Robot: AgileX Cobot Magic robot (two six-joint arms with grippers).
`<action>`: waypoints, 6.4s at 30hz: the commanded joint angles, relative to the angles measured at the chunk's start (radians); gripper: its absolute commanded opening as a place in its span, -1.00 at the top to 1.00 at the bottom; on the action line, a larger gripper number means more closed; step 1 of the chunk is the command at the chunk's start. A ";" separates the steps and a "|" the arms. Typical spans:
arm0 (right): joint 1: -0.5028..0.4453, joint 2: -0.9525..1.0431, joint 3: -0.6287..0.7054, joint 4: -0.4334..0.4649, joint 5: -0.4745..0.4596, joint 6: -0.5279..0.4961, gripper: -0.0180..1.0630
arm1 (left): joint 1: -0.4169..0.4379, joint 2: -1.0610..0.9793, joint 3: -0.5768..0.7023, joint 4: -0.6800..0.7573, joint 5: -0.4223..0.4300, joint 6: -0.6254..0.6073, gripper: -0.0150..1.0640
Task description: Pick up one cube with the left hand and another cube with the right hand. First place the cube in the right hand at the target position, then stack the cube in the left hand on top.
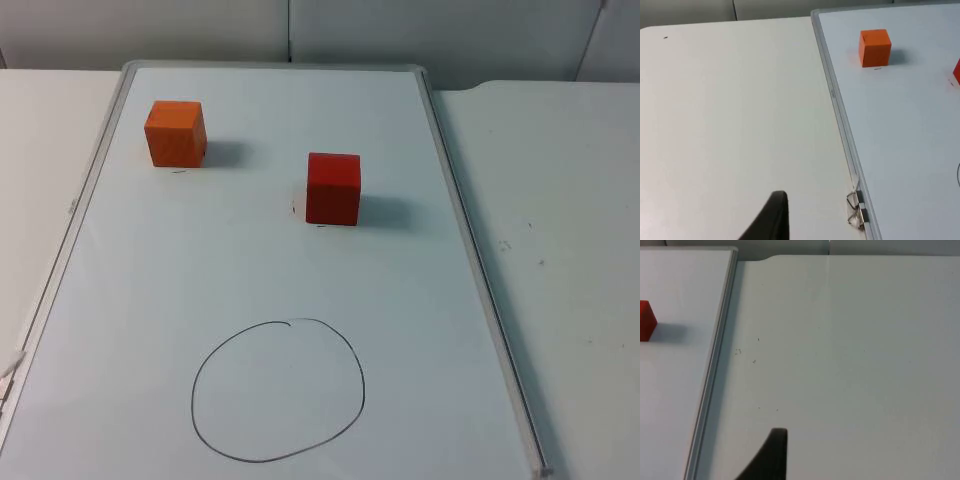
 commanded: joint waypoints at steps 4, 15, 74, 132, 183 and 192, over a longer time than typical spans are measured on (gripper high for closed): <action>-0.007 -0.003 0.010 -0.003 -0.010 0.002 -0.97 | 0.002 -0.004 0.008 -0.033 -0.012 -0.002 -0.98; -0.007 -0.003 0.010 -0.003 -0.010 0.002 -0.97 | 0.002 0.092 -0.084 -0.054 -0.202 -0.026 -0.98; -0.007 -0.003 0.010 -0.003 -0.010 0.002 -0.97 | -0.171 2.088 -1.066 -0.307 -0.596 0.176 -0.96; -0.007 -0.003 0.010 -0.003 -0.010 0.002 -0.97 | -0.183 2.222 -1.211 -0.234 -0.531 0.030 0.62; -0.007 0.019 -0.037 0.132 -0.013 -0.066 -0.95 | -0.183 0.297 -0.059 0.060 -0.318 -0.077 0.62; -0.007 0.401 -0.179 0.454 -0.199 -0.425 -0.90 | -0.183 0.297 -0.059 0.079 -0.323 -0.077 0.62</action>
